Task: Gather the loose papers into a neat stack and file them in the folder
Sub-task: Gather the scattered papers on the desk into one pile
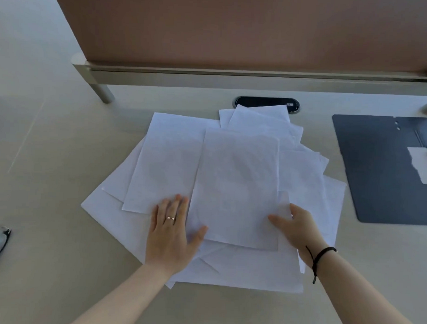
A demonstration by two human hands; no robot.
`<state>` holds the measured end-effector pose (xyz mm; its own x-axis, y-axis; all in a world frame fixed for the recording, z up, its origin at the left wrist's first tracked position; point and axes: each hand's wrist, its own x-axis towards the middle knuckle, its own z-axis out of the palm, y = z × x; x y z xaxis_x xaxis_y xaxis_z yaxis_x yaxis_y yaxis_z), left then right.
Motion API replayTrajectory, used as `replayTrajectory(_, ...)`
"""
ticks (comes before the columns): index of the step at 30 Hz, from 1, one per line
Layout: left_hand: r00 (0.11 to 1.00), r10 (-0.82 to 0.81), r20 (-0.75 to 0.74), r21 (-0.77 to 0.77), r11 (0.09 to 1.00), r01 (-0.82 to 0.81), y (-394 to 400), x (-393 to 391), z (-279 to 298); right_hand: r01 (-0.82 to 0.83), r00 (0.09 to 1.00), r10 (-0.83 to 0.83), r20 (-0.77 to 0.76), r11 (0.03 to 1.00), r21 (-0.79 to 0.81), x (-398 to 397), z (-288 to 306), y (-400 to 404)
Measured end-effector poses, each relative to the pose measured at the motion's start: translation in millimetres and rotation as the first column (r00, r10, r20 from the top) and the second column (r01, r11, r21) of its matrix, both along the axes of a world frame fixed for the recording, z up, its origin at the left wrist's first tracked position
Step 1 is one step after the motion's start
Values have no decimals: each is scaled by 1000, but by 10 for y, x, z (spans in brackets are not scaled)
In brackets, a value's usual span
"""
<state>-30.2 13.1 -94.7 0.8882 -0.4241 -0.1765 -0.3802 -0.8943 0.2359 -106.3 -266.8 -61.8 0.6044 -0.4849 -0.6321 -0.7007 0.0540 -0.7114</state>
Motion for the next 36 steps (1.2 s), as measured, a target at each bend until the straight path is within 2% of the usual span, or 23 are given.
replayTrajectory(5, 988, -42, 146, -225, 972, 74, -200, -76, 38, -81, 993, 85, 79, 995, -60, 67, -53, -145)
replayTrajectory(9, 973, 171, 157, -388, 916, -98, -342, 304, 21, -201, 969, 216, 122, 971, -126, 123, -57, -349)
replayTrajectory(11, 970, 214, 115, -328, 930, -167, -390, 567, -63, -250, 949, 273, 156, 956, -154, 165, -48, -423)
replayTrajectory(14, 976, 205, 77, -126, 973, -195, -443, 777, -219, -296, 923, 339, 181, 928, -227, 191, -85, -477)
replayTrajectory(16, 973, 208, 104, -94, 976, -198, -448, 783, -241, -281, 911, 346, 223, 919, -276, 166, -156, -459)
replayTrajectory(19, 958, 234, 163, -132, 968, -214, -498, 614, -135, -191, 893, 324, 314, 902, -387, 54, -264, -374)
replayTrajectory(22, 970, 126, 210, -169, 981, -90, -610, 290, -92, -135, 858, 338, 386, 875, -466, -58, -366, -266)
replayTrajectory(25, 987, 9, 163, -243, 969, 32, -622, 112, -121, -135, 810, 411, 417, 824, -550, -90, -421, -236)
replayTrajectory(27, 995, -32, 93, -317, 947, 61, -542, 114, -128, -123, 777, 436, 454, 813, -570, -132, -423, -244)
replayTrajectory(29, 994, -12, 113, -323, 945, 48, -391, 177, -130, -100, 759, 418, 499, 832, -546, -208, -424, -277)
replayTrajectory(31, 982, 76, 172, -171, 984, -46, -173, 282, -149, -82, 757, 391, 523, 851, -519, -291, -427, -305)
replayTrajectory(33, 974, 176, 141, 13, 984, -179, 39, 339, -175, -58, 761, 371, 533, 857, -513, -345, -398, -327)
replayTrajectory(36, 973, 218, 72, 95, 970, -224, 176, 327, -217, -43, 764, 351, 542, 865, -500, -356, -349, -346)
